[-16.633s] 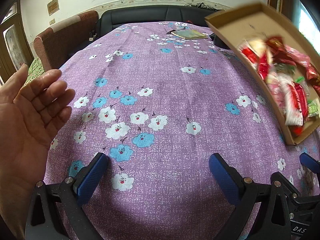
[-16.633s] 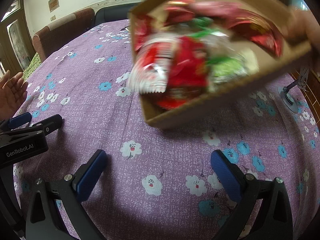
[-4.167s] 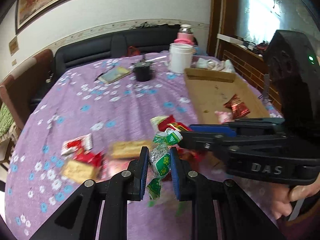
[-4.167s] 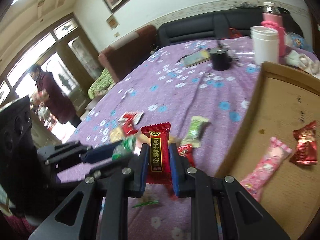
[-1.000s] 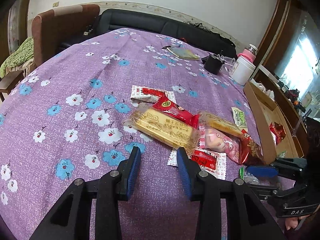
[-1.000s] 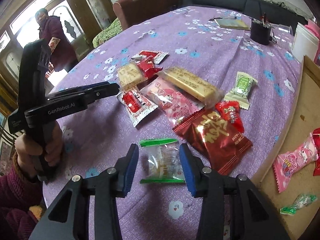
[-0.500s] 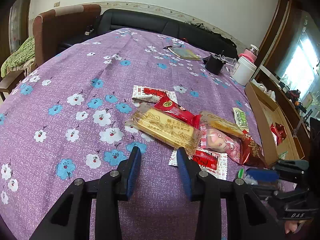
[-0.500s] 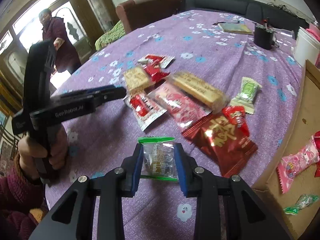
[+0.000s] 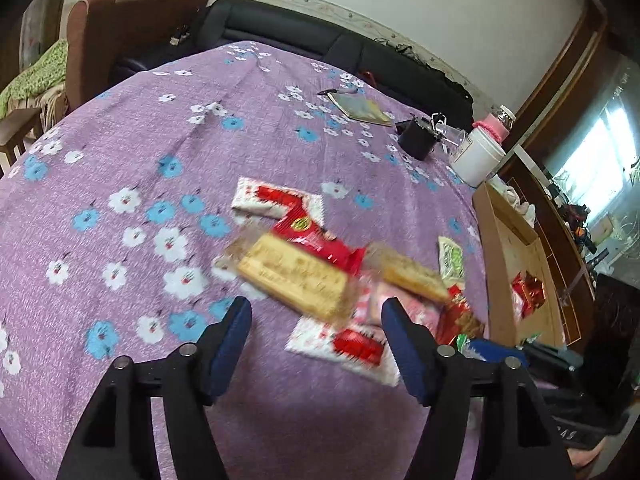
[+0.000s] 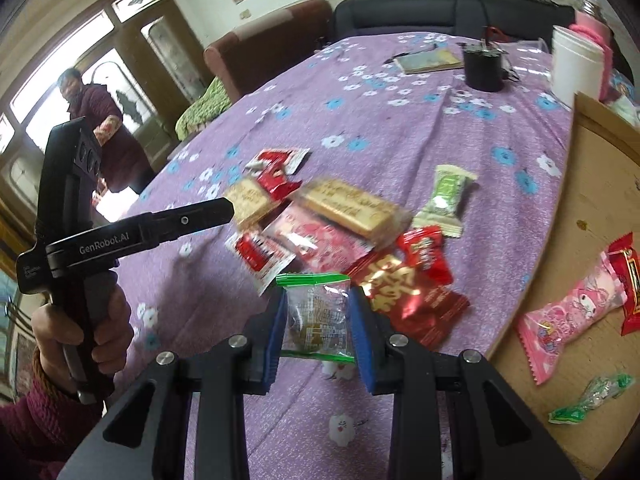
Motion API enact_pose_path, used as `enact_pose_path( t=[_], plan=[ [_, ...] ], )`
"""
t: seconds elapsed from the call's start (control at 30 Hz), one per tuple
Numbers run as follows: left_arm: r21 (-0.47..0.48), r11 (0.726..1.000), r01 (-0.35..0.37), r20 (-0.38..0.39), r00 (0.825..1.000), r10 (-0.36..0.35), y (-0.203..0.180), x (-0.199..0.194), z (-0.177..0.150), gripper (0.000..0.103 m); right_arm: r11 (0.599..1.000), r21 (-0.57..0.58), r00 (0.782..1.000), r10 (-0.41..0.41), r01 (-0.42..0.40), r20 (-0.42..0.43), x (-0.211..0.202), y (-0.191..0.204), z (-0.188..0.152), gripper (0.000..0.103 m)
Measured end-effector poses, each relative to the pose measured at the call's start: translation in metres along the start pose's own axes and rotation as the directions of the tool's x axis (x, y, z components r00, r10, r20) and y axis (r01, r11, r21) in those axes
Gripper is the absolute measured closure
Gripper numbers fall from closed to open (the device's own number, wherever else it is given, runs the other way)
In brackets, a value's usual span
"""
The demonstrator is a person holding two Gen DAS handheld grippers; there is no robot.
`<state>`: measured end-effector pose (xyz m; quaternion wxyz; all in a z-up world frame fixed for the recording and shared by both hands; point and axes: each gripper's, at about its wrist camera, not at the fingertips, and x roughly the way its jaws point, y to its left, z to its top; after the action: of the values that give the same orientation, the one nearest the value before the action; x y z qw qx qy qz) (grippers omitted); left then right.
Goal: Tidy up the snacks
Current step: 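Grasp the clear zip bag with the right gripper while the left tool moves to the snack pile, then grasp the yellow wrapped cake bar with the left gripper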
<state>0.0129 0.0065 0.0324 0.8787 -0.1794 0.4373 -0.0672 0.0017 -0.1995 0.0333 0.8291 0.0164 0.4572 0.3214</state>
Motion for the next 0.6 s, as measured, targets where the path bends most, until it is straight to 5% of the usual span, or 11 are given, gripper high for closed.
enact_pose_path(
  t=[0.37,0.6],
  plan=[
    [-0.045,0.989,-0.143,-0.075,0.987,0.140,-0.010,0.043,0.024,0.032,0.997,0.072,0.999,0.014,-0.017,0.039,-0.011,-0.018,0.005,0.073],
    [0.032,0.979,-0.199,-0.032,0.979,0.200,-0.012,0.059,0.040,0.036,0.998,0.066,0.999,0.020,-0.022,0.038,-0.011,-0.014,0.005,0.073]
  ],
)
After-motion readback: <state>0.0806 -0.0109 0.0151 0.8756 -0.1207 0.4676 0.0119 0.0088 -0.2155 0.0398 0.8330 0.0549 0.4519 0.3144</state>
